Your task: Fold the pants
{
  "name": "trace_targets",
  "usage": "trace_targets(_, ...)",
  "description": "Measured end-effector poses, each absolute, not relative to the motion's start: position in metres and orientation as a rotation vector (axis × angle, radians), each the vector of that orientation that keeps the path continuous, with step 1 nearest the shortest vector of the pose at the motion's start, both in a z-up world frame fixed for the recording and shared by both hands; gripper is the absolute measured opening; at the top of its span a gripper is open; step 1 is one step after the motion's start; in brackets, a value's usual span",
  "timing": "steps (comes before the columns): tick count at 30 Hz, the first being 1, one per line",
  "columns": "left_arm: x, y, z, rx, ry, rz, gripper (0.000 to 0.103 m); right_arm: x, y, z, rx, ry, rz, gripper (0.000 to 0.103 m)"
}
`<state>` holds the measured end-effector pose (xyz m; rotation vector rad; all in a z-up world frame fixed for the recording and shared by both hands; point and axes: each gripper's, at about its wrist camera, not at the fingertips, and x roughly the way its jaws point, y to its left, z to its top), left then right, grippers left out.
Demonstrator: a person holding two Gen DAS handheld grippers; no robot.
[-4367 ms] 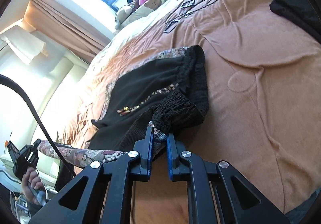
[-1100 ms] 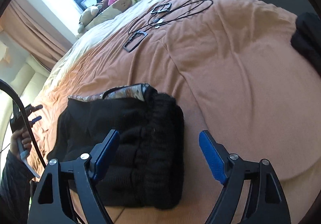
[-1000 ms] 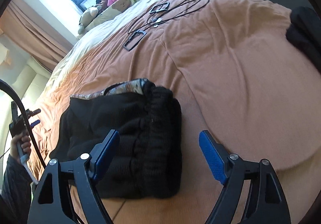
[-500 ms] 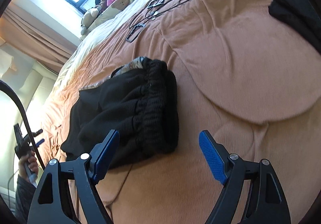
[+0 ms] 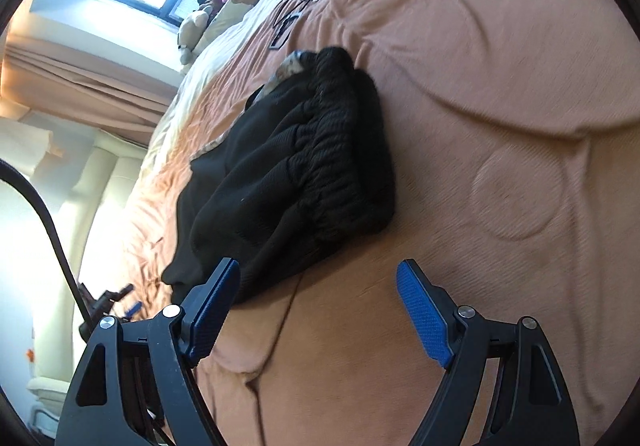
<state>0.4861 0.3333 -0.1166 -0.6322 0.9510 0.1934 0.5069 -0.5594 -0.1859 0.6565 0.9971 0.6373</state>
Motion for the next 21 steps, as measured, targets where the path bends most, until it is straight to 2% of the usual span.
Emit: trace_targets(21,0.536,0.326,-0.191,-0.754,0.995,0.133,0.071,0.532,-0.544,-0.207,0.756,0.974,0.614,0.081)
